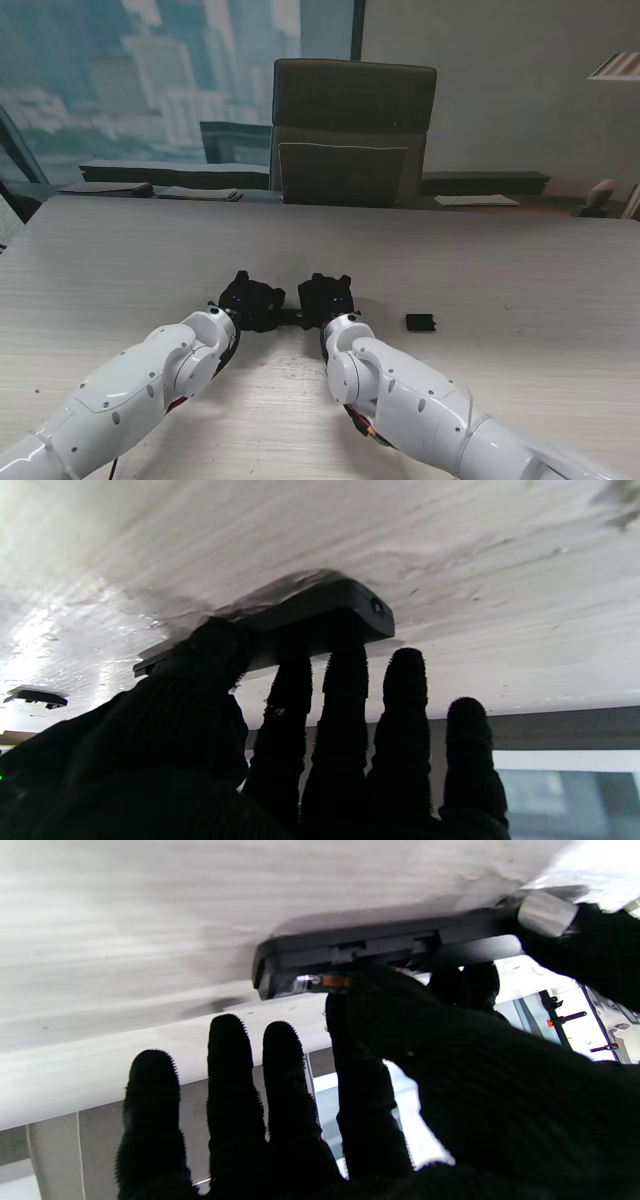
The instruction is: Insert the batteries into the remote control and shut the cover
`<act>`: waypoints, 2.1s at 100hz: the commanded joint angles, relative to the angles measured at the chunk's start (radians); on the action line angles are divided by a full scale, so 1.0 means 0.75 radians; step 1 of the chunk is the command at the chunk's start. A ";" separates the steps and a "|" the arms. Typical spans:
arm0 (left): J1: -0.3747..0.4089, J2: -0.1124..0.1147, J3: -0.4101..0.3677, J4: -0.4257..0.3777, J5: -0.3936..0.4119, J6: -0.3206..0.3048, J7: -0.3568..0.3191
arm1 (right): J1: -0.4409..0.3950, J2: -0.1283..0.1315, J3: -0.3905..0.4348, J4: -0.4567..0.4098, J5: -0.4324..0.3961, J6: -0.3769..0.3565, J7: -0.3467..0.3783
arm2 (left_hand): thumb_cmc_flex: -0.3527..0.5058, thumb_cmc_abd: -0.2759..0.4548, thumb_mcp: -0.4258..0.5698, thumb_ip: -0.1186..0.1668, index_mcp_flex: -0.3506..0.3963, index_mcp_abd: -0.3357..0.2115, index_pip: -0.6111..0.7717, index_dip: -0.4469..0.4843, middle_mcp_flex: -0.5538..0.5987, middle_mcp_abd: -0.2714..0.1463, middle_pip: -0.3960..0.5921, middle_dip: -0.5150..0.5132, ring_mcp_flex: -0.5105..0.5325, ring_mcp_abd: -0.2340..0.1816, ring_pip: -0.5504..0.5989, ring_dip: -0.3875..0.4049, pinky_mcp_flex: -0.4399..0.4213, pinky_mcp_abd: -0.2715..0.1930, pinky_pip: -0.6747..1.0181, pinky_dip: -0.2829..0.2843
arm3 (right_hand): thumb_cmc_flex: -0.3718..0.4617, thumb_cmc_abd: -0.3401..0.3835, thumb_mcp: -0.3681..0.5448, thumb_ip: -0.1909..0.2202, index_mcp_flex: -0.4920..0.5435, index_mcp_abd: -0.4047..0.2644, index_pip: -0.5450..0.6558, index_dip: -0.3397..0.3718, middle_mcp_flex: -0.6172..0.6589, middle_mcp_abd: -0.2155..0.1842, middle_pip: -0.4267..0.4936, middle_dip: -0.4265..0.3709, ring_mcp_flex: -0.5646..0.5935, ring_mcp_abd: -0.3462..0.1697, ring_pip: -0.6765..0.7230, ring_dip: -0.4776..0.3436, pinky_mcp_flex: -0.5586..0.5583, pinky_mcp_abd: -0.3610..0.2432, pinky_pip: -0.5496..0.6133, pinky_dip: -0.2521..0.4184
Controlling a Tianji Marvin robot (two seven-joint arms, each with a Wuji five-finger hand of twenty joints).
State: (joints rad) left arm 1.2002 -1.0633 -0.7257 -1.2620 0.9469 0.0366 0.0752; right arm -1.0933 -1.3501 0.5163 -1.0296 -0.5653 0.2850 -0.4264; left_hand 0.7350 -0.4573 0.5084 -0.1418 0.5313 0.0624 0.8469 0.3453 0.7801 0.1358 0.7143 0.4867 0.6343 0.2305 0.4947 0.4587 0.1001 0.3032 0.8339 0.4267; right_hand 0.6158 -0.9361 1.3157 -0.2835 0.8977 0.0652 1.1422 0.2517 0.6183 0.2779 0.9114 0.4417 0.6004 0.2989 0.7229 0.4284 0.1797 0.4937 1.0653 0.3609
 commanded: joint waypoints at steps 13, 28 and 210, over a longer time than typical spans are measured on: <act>0.028 0.000 0.016 0.032 -0.002 0.004 -0.047 | -0.018 0.015 0.001 -0.010 -0.009 -0.001 0.026 | 0.065 0.067 0.091 0.053 0.113 -0.161 0.097 0.043 0.070 -0.136 -0.109 -0.037 0.020 0.019 0.017 0.009 -0.001 0.011 0.031 0.018 | -0.078 -0.026 -0.019 0.005 -0.050 -0.003 0.015 -0.017 -0.054 0.024 0.001 -0.012 -0.023 -0.025 -0.006 -0.002 -0.022 0.018 -0.013 -0.011; 0.026 -0.001 0.019 0.034 -0.003 0.003 -0.047 | -0.021 0.022 0.005 -0.020 -0.018 -0.008 0.028 | 0.064 0.068 0.090 0.053 0.113 -0.161 0.096 0.043 0.070 -0.139 -0.109 -0.037 0.020 0.019 0.017 0.009 0.000 0.011 0.031 0.019 | -0.241 0.114 -0.149 0.102 -0.082 0.019 -0.154 0.039 -0.073 0.031 -0.009 -0.015 -0.032 -0.024 -0.013 -0.005 -0.025 0.018 -0.019 -0.009; 0.039 0.002 0.015 0.014 0.019 0.003 -0.038 | 0.146 0.154 -0.054 -0.234 -0.017 0.256 0.580 | 0.063 0.080 0.079 0.054 0.114 -0.159 0.095 0.042 0.065 -0.136 -0.110 -0.041 0.016 0.022 0.017 0.009 -0.002 0.010 0.031 0.019 | -0.680 0.865 -0.858 0.243 0.394 0.156 -0.347 0.462 0.674 0.165 0.136 0.103 0.592 0.236 0.538 0.103 0.505 0.210 0.394 0.147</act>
State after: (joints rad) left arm 1.2051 -1.0627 -0.7273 -1.2663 0.9610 0.0374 0.0786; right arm -0.9931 -1.2354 0.4805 -1.1943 -0.5928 0.4721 -0.0196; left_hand 0.7350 -0.4570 0.5084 -0.1417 0.5313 0.0623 0.8437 0.3453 0.7819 0.1358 0.7033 0.4864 0.6343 0.2305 0.4947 0.4587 0.1001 0.3032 0.8339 0.4268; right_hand 0.1384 -0.3544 0.7176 -0.1149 1.1314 0.1803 0.8546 0.5738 1.0638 0.3539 0.9824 0.4932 0.9947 0.4410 1.0770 0.4892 0.5232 0.5909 1.3016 0.4411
